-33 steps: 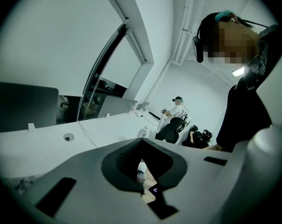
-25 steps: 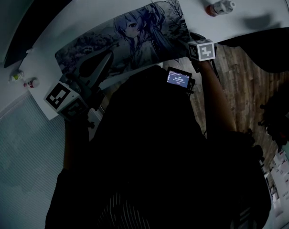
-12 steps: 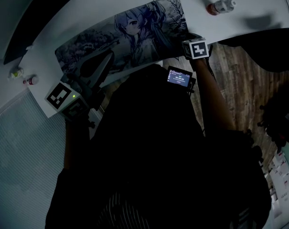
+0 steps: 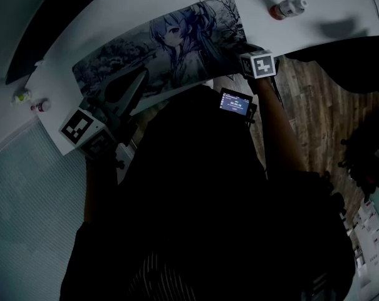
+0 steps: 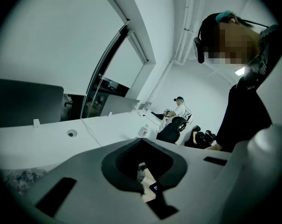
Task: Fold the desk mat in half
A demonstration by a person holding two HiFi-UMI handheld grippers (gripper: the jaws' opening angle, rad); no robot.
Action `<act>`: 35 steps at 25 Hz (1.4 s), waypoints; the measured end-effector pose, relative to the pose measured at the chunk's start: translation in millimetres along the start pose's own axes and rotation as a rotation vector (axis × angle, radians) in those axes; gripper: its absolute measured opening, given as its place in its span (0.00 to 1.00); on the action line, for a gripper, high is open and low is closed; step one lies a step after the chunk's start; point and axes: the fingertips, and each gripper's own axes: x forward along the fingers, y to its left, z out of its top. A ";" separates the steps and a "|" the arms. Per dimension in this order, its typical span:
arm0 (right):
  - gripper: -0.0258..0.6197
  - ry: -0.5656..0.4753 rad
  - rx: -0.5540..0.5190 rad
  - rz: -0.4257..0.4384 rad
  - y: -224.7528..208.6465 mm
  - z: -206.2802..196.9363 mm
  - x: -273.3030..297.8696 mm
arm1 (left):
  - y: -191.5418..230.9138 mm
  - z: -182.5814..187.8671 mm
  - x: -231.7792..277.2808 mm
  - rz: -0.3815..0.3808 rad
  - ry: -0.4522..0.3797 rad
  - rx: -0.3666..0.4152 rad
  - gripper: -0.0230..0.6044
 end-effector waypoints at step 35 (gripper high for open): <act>0.09 -0.162 -0.008 0.159 54.5 43.9 -53.9 | -2.6 11.1 7.2 -0.136 -0.040 -0.027 0.05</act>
